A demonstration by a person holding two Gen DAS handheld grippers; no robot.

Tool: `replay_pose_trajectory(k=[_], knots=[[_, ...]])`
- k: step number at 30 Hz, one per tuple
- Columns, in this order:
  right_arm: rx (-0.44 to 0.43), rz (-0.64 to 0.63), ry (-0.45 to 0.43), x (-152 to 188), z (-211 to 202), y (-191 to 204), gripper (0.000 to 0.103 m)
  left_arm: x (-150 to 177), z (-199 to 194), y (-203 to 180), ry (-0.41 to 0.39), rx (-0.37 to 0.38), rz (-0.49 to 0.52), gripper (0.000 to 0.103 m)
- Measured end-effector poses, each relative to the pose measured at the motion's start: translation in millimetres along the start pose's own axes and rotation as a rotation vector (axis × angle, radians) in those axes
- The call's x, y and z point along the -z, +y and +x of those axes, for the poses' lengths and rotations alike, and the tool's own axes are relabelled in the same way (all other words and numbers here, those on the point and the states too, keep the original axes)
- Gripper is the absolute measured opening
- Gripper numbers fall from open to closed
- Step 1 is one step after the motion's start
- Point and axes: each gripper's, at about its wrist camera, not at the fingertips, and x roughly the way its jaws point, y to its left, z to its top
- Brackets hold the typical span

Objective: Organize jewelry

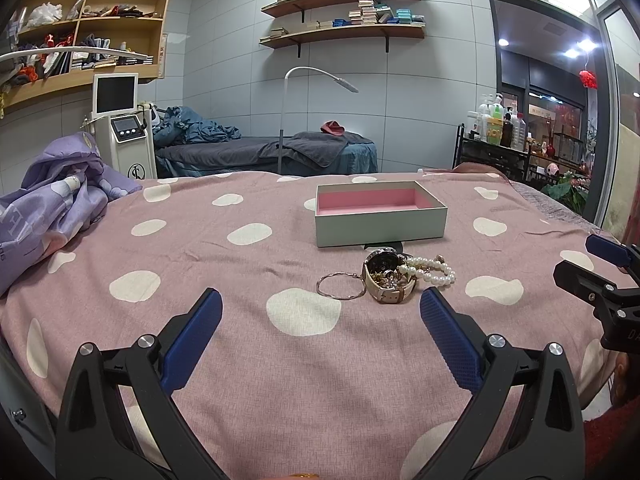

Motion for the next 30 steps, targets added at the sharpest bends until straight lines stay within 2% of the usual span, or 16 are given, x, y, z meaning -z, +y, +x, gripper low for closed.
replay_pose_trajectory(k=[30], knots=[[0.000, 0.001, 0.001, 0.0, 1.0, 0.5, 0.097, 1.9, 1.7, -1.8, 0.002, 0.002, 0.004, 0.098]])
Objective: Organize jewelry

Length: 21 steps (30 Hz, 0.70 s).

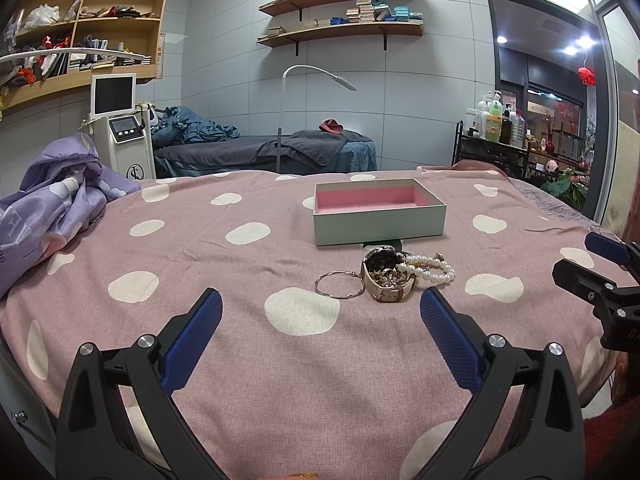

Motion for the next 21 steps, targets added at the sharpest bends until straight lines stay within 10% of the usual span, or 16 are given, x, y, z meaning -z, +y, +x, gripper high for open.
replay_pose_trajectory(k=[21], knots=[[0.000, 0.001, 0.004, 0.3, 1.2, 0.0, 0.097, -0.5, 1.6, -4.1, 0.006, 0.001, 0.010, 0.098]])
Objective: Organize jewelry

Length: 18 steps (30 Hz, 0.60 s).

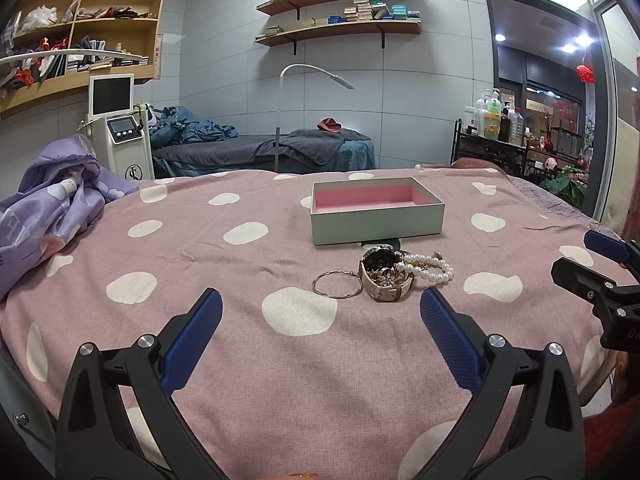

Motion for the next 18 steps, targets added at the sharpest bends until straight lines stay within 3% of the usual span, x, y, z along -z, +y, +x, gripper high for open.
replay_pose_trajectory(k=[11, 18], knots=[[-0.001, -0.002, 0.004, 0.2, 1.6, 1.7, 0.097, 2.1, 1.6, 1.3, 0.007, 0.007, -0.004, 0.098], [-0.013, -0.009, 0.049, 10.3, 13.2, 5.6, 0.097, 3.7, 12.7, 2.6, 0.094, 0.093, -0.005, 0.098]])
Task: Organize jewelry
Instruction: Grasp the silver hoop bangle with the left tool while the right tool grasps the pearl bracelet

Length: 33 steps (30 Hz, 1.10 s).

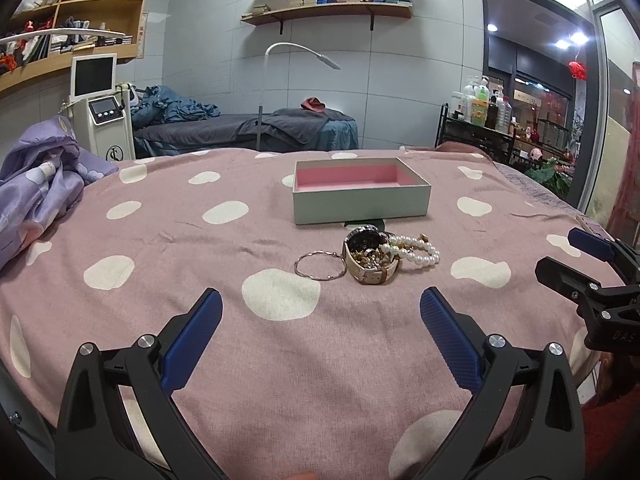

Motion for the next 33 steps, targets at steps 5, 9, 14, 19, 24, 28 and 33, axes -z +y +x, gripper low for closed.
replay_pose_trajectory(k=[5, 9, 14, 19, 24, 28, 33], knots=[[-0.029, -0.028, 0.044, -3.1, 8.2, 0.3, 0.097, 0.1, 11.4, -5.8, 0.051, 0.028, 0.057, 0.098], [-0.057, -0.033, 0.100, -8.2, 22.4, -2.3, 0.097, -4.8, 21.6, -1.7, 0.071, 0.041, 0.088, 0.098], [-0.123, -0.010, 0.203, -15.5, 48.3, -13.4, 0.097, -15.0, 44.4, 20.3, 0.127, 0.061, 0.071, 0.095], [-0.132, -0.018, 0.275, -28.4, 74.9, -18.6, 0.088, -30.2, 73.5, 43.1, 0.191, 0.077, 0.034, 0.079], [-0.163, -0.001, 0.329, -38.3, 100.1, -20.5, 0.078, -46.0, 104.4, 45.3, 0.265, 0.088, 0.069, 0.076], [-0.185, 0.019, 0.377, -46.1, 119.8, -20.7, 0.068, -50.2, 132.0, 36.6, 0.338, 0.111, 0.154, 0.057], [-0.211, 0.043, 0.457, -50.6, 144.7, -17.8, 0.063, -49.9, 158.4, 28.1, 0.423, 0.147, 0.212, 0.042]])
